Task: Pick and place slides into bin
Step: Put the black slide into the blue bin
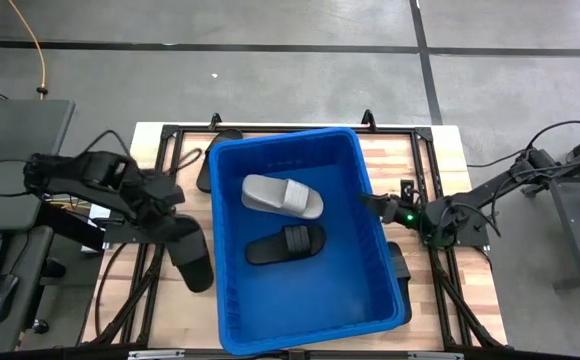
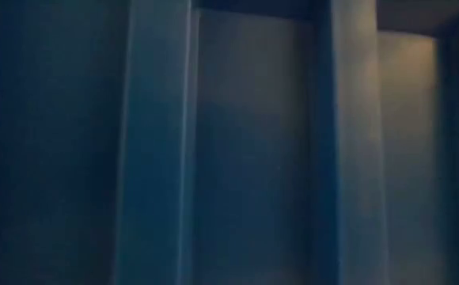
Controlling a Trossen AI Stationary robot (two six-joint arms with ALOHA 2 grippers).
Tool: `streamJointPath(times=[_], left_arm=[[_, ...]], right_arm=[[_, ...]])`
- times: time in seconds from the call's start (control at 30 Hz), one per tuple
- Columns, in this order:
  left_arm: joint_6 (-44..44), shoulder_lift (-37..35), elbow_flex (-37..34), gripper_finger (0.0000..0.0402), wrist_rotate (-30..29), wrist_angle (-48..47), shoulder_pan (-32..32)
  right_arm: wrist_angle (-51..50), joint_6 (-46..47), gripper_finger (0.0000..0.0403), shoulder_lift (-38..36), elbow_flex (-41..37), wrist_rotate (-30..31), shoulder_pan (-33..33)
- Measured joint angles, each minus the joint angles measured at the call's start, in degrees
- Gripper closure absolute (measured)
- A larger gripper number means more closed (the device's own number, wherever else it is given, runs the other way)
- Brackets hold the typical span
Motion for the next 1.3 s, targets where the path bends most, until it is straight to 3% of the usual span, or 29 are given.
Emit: streamJointPath(times=[0.13,0.37,0.5,0.73,0.93,1.3], left_arm=[[1.09,0.05,5.12,0.0401,0.55,-1.92,0.01],[2.55,0.13,13.32,0.0401,5.06,-7.63,-0.03],[3.09,0.16,18.23,0.0401,4.23,-7.10,-0.03],[4.53,1.77,23.20,0.0401,1.95,-6.73,0.01],[7.29,3.89,23.78,0.0401,7.10,-3.77,0.01],[15.93,11.59,23.76,0.0401,11.65,3.97,0.01]], right_arm=[[1.87,0.83,0.0197,-0.07,0.02,-1.42,0.00],[2.38,9.96,0.0205,-0.16,0.09,-9.42,-0.02],[5.95,15.20,0.0205,-0.20,0.31,-15.72,-0.04],[5.82,14.05,0.0206,-0.38,5.64,-21.26,-0.02],[-2.73,17.27,0.0206,0.09,13.14,-29.98,-0.04],[-29.14,14.88,0.0206,8.15,33.73,-30.72,-1.71]])
